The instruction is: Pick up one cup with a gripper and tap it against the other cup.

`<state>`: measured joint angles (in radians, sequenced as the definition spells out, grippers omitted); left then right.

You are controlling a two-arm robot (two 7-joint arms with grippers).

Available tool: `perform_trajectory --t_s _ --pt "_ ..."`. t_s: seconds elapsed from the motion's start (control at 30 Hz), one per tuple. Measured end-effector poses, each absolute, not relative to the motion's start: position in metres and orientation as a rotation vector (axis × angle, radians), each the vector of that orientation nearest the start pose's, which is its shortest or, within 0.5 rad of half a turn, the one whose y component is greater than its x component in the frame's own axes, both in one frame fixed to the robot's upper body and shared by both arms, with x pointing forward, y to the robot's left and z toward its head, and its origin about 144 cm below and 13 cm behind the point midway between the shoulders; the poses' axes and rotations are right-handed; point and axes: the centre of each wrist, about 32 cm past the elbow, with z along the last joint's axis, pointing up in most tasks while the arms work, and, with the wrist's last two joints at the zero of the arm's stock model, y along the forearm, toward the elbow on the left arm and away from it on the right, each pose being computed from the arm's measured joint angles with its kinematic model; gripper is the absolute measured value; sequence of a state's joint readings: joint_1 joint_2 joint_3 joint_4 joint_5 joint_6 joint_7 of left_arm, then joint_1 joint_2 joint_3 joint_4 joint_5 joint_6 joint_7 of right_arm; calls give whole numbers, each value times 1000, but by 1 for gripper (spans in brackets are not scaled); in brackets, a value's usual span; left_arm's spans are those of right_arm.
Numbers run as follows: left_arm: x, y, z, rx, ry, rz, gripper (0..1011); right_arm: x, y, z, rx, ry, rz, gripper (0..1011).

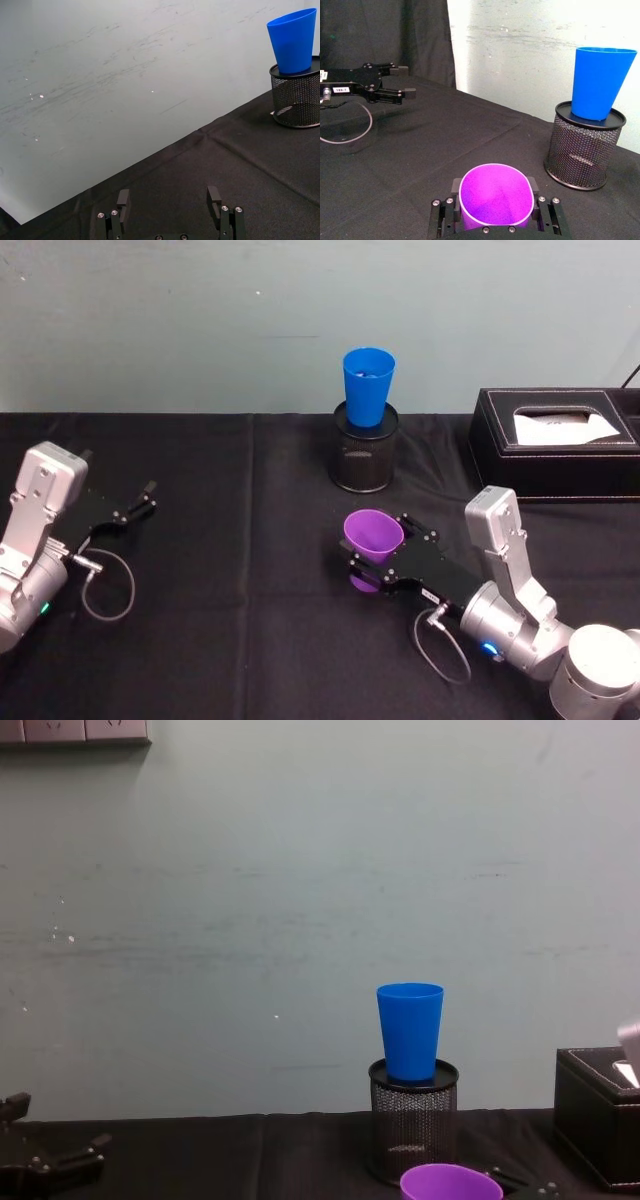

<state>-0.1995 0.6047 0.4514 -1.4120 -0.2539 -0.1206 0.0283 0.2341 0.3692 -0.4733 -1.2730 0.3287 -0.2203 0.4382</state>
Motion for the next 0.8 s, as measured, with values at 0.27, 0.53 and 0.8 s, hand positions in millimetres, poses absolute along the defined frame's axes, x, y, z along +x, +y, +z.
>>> perform_trajectory --t_s 0.27,0.53,0.8 --pt "489 310 1140 304 -285 1248 1000 496 -238 1128 -95 -125 -806 726" --pt "489 310 1140 305 -285 1248 1000 502 -243 1171 -78 -117 -823 724" --pt "489 310 1140 304 -285 1248 1000 509 -245 1197 -19 -106 -816 726"
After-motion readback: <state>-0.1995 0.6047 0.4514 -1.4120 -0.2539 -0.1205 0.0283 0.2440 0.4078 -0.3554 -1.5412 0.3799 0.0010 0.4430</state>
